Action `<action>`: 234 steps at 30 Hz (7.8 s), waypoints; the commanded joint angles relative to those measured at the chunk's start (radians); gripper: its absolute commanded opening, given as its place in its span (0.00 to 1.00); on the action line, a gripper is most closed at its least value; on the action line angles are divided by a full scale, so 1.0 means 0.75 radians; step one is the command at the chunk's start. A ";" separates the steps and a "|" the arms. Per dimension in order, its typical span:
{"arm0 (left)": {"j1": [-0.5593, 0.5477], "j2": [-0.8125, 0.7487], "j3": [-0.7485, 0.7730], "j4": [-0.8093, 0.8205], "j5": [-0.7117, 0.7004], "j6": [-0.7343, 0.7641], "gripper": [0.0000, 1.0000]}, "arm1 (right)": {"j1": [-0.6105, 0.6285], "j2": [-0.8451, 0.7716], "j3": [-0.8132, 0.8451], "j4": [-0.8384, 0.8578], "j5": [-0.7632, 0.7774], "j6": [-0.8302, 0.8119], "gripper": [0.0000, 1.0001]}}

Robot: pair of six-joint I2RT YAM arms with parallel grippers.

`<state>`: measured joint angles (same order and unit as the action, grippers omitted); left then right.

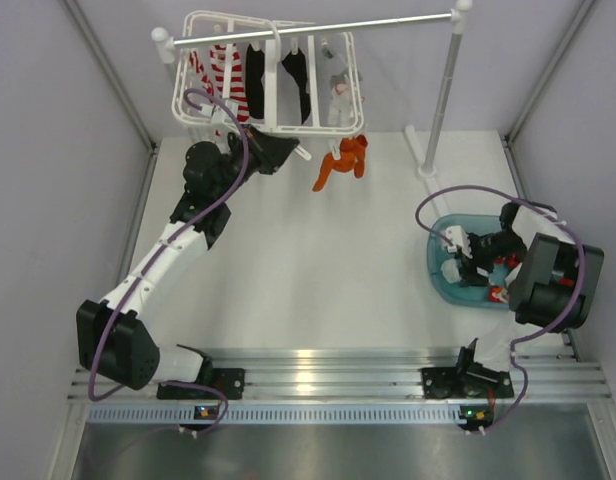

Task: Clip the socks to the hanger
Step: Pick up the sock from the bin, then clamp the sock onto the hanger, then open the clamp at the hanger.

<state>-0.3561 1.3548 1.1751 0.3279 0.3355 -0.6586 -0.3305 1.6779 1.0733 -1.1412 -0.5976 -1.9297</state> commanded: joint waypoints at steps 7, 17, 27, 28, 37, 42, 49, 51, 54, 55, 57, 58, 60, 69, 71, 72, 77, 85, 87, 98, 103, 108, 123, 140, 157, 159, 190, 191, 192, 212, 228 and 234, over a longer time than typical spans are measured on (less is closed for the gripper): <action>0.004 0.000 0.004 -0.020 0.011 0.007 0.00 | 0.058 -0.024 -0.030 0.139 0.038 -0.049 0.36; 0.004 0.002 0.004 -0.006 0.019 -0.001 0.00 | 0.009 -0.132 0.174 -0.045 -0.142 0.184 0.00; 0.006 -0.023 -0.008 0.017 0.039 0.007 0.00 | 0.177 -0.175 0.616 -0.332 -0.706 0.905 0.00; 0.006 -0.027 -0.008 0.017 0.043 0.007 0.00 | 0.211 -0.198 0.604 -0.257 -0.727 0.993 0.00; 0.006 -0.035 -0.012 0.023 0.095 0.021 0.00 | 0.655 -0.527 -0.001 1.577 -0.605 3.071 0.00; 0.006 -0.021 0.010 0.017 0.107 0.015 0.00 | 0.888 -0.505 -0.022 1.910 -0.372 3.378 0.00; 0.008 -0.015 0.026 0.005 0.133 0.017 0.00 | 0.999 -0.386 0.099 2.031 -0.193 3.497 0.00; 0.008 -0.013 0.026 0.005 0.138 0.013 0.00 | 1.003 -0.358 0.133 2.033 -0.150 3.501 0.00; 0.008 -0.009 0.024 0.009 0.142 0.005 0.00 | 1.005 -0.307 0.183 2.047 -0.124 3.534 0.00; 0.008 -0.007 0.024 0.011 0.146 0.003 0.00 | 1.007 -0.282 0.205 2.049 -0.122 3.542 0.00; 0.008 -0.002 0.026 0.015 0.152 -0.003 0.00 | 1.009 -0.251 0.224 2.049 -0.128 3.542 0.00; 0.008 0.002 0.030 0.015 0.150 -0.001 0.00 | 1.011 -0.245 0.232 2.051 -0.126 3.538 0.00; 0.008 0.006 0.035 0.019 0.154 -0.005 0.00 | 1.009 -0.233 0.238 2.055 -0.118 3.538 0.00; 0.006 0.018 0.033 0.025 0.158 -0.020 0.00 | 1.036 -0.221 0.258 2.021 -0.111 3.485 0.00; 0.008 0.018 0.028 0.027 0.160 -0.018 0.00 | 1.048 -0.214 0.271 2.008 -0.109 3.473 0.00; 0.008 0.018 0.028 0.027 0.160 -0.018 0.00 | 1.050 -0.206 0.275 2.006 -0.109 3.471 0.00; 0.008 0.018 0.031 0.033 0.162 -0.018 0.00 | 1.063 -0.194 0.293 1.994 -0.113 3.469 0.00; 0.008 0.014 0.031 0.035 0.162 -0.020 0.00 | 1.063 -0.212 0.279 1.882 -0.069 3.383 0.00; 0.008 0.014 0.029 0.035 0.168 -0.022 0.00 | 1.060 -0.204 0.283 1.884 -0.054 3.385 0.00; 0.008 0.016 0.026 0.039 0.166 -0.016 0.00 | 1.081 -0.171 0.336 1.943 -0.111 3.446 0.00; 0.006 0.012 0.024 0.039 0.160 -0.012 0.00 | 1.095 -0.173 0.336 1.963 -0.142 3.475 0.00; 0.008 0.012 0.024 0.035 0.156 -0.005 0.00 | 1.099 -0.182 0.332 1.998 -0.169 3.489 0.00; 0.006 -0.007 0.022 -0.008 0.138 0.038 0.06 | 1.075 -0.214 0.340 2.043 -0.187 3.504 0.00; 0.008 -0.082 0.012 -0.047 0.142 0.068 0.38 | 1.036 -0.206 0.373 1.982 -0.193 3.426 0.00; 0.092 -0.381 -0.086 -0.232 0.187 0.152 0.54 | 0.964 -0.212 0.375 1.910 -0.224 3.354 0.00; 0.107 -0.407 -0.086 -0.296 0.140 0.172 0.54 | 0.962 -0.214 0.377 1.906 -0.224 3.352 0.00; 0.129 -0.213 0.026 -0.083 0.035 0.326 0.40 | 0.952 -0.188 0.430 1.812 -0.238 3.254 0.00; 0.129 -0.211 0.024 -0.079 0.037 0.332 0.38 | 0.952 -0.184 0.432 1.808 -0.238 3.250 0.00; 0.127 -0.209 0.026 -0.077 0.041 0.336 0.35 | 0.952 -0.186 0.432 1.804 -0.234 3.246 0.00; 0.113 -0.227 0.035 -0.116 0.105 0.338 0.09 | 0.956 -0.317 0.490 1.573 -0.216 2.945 0.37; 0.217 -0.403 0.106 -0.484 0.103 0.500 0.49 | 0.958 -0.284 0.541 1.585 -0.079 2.980 0.38; 0.229 -0.383 0.055 -0.360 0.062 0.626 0.48 | 0.940 -0.266 0.563 1.587 -0.077 2.980 0.39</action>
<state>-0.1890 1.0653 1.2232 -0.0193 0.3992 -0.2604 0.3916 1.4673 1.4300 0.0135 -0.6708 0.3092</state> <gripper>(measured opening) 0.477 0.388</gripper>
